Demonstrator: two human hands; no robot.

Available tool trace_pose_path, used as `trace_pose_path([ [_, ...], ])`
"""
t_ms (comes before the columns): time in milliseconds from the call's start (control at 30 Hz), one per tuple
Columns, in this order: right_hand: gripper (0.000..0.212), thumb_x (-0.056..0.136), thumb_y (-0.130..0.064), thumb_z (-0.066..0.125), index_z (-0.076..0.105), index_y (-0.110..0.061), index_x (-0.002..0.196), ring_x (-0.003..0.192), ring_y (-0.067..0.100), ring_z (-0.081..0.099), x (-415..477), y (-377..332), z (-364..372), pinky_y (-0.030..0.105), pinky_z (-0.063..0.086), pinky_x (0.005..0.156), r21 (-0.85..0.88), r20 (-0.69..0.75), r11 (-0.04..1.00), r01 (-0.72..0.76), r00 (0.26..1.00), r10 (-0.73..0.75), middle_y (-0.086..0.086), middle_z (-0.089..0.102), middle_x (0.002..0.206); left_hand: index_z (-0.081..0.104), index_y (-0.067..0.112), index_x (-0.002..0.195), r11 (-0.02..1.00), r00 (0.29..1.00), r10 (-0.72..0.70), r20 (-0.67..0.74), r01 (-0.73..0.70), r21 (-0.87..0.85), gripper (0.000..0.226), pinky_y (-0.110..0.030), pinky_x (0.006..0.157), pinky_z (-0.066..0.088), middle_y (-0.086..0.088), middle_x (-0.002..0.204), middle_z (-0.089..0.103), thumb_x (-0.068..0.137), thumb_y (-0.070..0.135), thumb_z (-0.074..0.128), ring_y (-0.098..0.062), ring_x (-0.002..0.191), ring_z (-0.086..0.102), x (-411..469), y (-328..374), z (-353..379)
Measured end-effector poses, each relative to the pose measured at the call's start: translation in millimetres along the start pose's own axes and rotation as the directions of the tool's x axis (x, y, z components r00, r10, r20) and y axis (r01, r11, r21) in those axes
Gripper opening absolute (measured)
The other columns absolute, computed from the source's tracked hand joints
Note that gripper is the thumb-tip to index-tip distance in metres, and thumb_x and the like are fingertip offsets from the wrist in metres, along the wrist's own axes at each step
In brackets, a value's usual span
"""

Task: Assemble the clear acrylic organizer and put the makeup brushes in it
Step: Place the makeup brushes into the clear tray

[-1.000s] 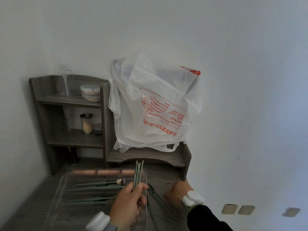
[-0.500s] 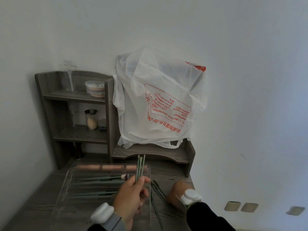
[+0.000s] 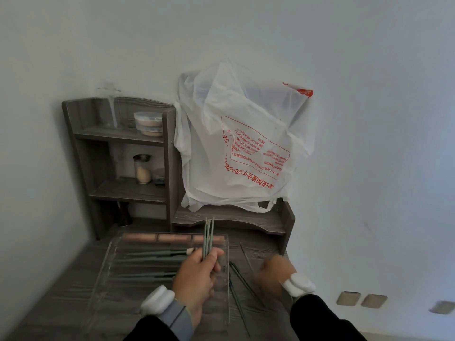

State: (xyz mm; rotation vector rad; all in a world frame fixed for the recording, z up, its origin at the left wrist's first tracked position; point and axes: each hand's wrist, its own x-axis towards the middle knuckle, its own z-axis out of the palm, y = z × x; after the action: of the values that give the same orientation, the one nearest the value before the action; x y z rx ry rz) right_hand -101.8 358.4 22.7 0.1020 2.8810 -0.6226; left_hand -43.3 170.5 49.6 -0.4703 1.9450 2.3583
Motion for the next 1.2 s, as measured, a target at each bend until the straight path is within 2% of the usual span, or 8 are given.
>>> trace_pose_path([
  [167,0.026,0.056,-0.040,0.064,0.071,-0.016,0.064,0.060,0.010,0.067,-17,-16,-10,0.026,0.054,0.056,0.271,-0.138,0.961,0.053,0.990,-0.015,-0.005,0.071,0.059,0.065,0.008,0.100,0.999,1.000,-0.021,-0.004,0.021,-0.042,0.024,-0.025,0.043,0.044,-0.012,0.091,0.067,0.104,0.018,0.044,-0.017,0.055,0.060,-1,-1,12],
  [333,0.029,0.056,-0.043,0.066,0.072,-0.016,0.066,0.057,0.003,0.063,-40,-46,-24,0.024,0.054,0.059,0.384,-0.182,0.910,0.157,0.979,-0.092,-0.005,0.072,0.064,0.065,0.011,0.107,0.985,0.996,-0.082,0.029,0.085,-0.150,0.026,-0.043,0.081,0.058,-0.014,0.107,0.072,0.105,0.020,0.041,-0.029,0.091,0.072,-3,-4,21],
  [567,0.013,0.074,-0.027,0.071,0.075,-0.016,0.068,0.060,-0.002,0.069,-57,-67,-9,0.023,0.060,0.060,0.437,-0.133,0.871,0.225,0.974,-0.185,-0.011,0.073,0.063,0.066,0.011,0.109,0.966,0.985,-0.090,0.149,0.123,-0.228,0.027,-0.032,0.054,0.053,-0.015,0.094,0.074,0.105,0.020,0.041,-0.023,0.072,0.065,-14,0,18],
  [767,0.021,0.079,-0.037,0.075,0.073,-0.021,0.065,0.055,0.001,0.062,-49,-51,-15,0.026,0.054,0.061,0.475,-0.243,0.848,0.235,0.961,-0.130,-0.009,0.070,0.059,0.066,0.020,0.101,0.987,0.991,0.083,0.103,-0.096,0.130,0.024,-0.022,0.041,0.033,-0.003,0.065,0.062,0.104,0.024,0.043,-0.013,0.045,0.048,-10,1,-17],
  [867,0.028,0.083,-0.037,0.074,0.070,-0.018,0.064,0.047,0.002,0.052,-42,-34,-26,0.024,0.046,0.056,0.487,-0.288,0.846,0.218,0.954,-0.080,-0.003,0.066,0.055,0.067,0.036,0.100,0.826,0.945,0.317,0.086,-0.319,0.465,0.022,-0.030,0.053,0.041,0.007,0.062,0.059,0.102,0.030,0.046,-0.011,0.052,0.050,3,13,-66],
  [1000,0.028,0.085,-0.036,0.072,0.070,-0.015,0.066,0.044,0.004,0.050,-38,-18,-23,0.025,0.047,0.056,0.515,-0.255,0.834,0.200,0.964,-0.073,-0.001,0.066,0.054,0.045,0.038,0.108,0.240,0.874,0.402,0.272,-0.387,0.890,0.010,-0.035,0.075,0.048,0.010,0.090,0.066,0.100,0.044,0.042,-0.013,0.082,0.064,10,19,-140],
  [1067,0.028,0.085,-0.034,0.072,0.070,-0.015,0.065,0.044,0.005,0.050,-37,-14,-18,0.027,0.047,0.057,0.523,-0.250,0.830,0.192,0.966,-0.066,0.000,0.065,0.053,0.041,0.041,0.106,0.054,0.865,0.358,0.352,-0.396,0.917,0.010,-0.032,0.072,0.045,0.013,0.093,0.064,0.099,0.048,0.038,-0.012,0.082,0.063,11,12,-165],
  [1200,0.029,0.087,-0.029,0.072,0.068,-0.013,0.063,0.042,0.013,0.049,-37,-13,-8,0.028,0.045,0.052,0.565,-0.216,0.805,0.178,0.974,-0.063,0.001,0.063,0.051,0.053,0.042,0.110,-0.080,0.781,0.351,0.516,-0.524,0.848,0.034,-0.020,0.073,0.045,0.020,0.102,0.059,0.097,0.059,0.026,-0.004,0.089,0.061,26,-14,-189],
])
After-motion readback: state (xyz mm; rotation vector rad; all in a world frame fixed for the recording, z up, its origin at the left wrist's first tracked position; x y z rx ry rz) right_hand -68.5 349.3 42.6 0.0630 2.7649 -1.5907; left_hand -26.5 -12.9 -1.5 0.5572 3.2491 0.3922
